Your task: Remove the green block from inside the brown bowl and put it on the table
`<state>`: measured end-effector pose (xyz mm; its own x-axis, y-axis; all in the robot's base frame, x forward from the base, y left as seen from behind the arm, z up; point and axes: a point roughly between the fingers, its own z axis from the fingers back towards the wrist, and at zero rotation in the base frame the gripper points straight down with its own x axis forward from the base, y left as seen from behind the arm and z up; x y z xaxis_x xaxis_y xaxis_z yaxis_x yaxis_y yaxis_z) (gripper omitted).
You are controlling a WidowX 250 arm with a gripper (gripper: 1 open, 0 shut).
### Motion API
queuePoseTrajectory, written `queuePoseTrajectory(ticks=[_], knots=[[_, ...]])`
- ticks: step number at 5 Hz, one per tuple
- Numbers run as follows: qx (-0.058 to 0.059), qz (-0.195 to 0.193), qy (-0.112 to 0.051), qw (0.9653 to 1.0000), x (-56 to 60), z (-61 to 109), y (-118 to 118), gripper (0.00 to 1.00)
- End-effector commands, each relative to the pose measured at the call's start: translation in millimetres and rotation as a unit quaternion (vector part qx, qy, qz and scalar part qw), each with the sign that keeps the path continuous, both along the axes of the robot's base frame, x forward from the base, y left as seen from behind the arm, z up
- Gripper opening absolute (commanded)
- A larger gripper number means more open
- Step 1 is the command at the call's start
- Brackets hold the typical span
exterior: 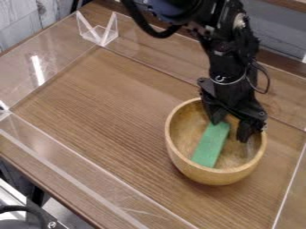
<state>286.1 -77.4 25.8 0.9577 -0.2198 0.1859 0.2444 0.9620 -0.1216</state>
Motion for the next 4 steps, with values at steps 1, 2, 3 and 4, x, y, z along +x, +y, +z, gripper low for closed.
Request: queuePoseTrajectory(ticks=[1, 2, 3, 4], knots=[[0.021, 0.022, 0.144, 0.9891, -48.3, -70.2, 19, 0.00], [0.017, 0.023, 0.148, 0.9885, -52.2, -59.7, 22, 0.00], [0.013, 0.024, 0.153, 0.9879, -56.0, -49.5, 25, 0.00], [0.010, 0.026, 0.157, 0.9872, -59.4, -40.8, 27, 0.00]])
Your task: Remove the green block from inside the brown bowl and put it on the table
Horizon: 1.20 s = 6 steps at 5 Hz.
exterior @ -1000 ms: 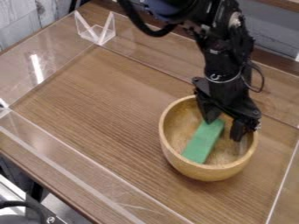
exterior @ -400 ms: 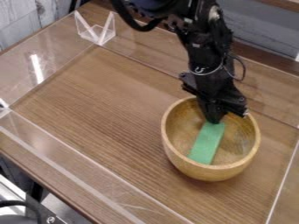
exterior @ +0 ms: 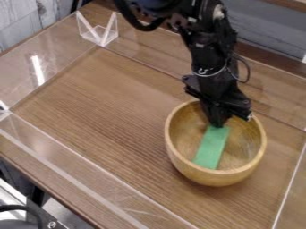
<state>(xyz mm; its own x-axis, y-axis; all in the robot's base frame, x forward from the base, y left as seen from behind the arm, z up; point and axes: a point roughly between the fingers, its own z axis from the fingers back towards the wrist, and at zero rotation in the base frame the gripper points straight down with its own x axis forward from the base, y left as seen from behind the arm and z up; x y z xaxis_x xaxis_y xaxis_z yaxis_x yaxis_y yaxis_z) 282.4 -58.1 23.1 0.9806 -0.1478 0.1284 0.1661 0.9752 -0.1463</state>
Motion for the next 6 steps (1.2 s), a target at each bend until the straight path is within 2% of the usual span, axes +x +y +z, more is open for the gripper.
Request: queuePoseTrajectory(ticks=[1, 3, 4, 6], knots=[[0.008, -0.010, 0.132, 0.9912, -59.5, -30.1, 10, 0.00], [0.005, -0.005, 0.143, 0.9897, -68.1, -17.0, 28, 0.00], [-0.004, 0.012, 0.134, 0.9909, -66.4, 17.2, 40, 0.00], [-0.018, 0.024, 0.127, 0.9915, -60.7, 41.3, 48, 0.00]])
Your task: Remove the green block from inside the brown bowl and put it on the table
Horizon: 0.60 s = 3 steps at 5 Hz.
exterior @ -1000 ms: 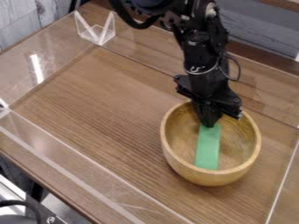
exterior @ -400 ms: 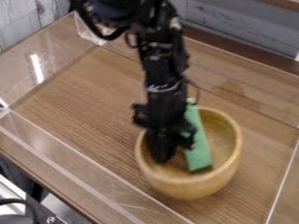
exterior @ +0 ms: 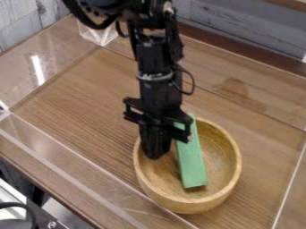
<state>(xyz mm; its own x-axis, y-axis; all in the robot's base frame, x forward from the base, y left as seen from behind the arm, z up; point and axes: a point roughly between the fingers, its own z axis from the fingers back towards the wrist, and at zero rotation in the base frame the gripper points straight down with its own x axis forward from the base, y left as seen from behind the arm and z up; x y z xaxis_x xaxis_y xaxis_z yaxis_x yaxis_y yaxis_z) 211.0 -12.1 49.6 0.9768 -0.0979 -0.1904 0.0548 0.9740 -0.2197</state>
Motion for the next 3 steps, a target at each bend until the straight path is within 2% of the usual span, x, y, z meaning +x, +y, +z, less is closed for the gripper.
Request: queuePoseTrajectory(ticks=[1, 3], knots=[[-0.005, 0.003, -0.040, 0.9992, 11.7, 24.4, 5, 0.00], [-0.014, 0.012, -0.050, 0.9986, 16.3, 38.2, 15, 0.00]])
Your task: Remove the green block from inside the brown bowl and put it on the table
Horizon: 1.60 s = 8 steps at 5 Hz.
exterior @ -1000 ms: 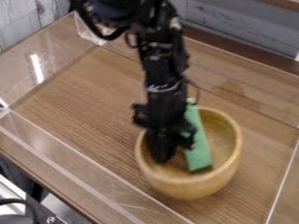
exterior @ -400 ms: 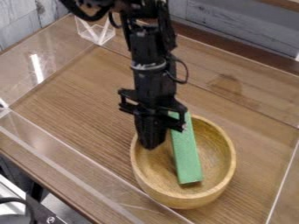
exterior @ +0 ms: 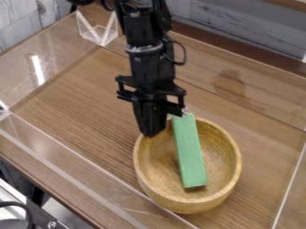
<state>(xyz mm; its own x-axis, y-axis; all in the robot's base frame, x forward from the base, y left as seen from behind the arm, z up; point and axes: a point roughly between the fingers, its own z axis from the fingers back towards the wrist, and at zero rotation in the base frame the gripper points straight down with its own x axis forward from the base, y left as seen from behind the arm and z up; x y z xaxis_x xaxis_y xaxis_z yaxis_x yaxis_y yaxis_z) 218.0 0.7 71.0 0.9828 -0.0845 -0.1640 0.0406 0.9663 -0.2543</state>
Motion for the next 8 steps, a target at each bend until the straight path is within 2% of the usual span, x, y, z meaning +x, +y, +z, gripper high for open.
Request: queuePoseTrajectory(ticks=[1, 8], knots=[[0.001, 0.006, -0.043, 0.9991, 11.3, 20.1, 6, 0.00], [-0.016, 0.018, -0.057, 0.9981, 13.7, 19.2, 16, 0.00]])
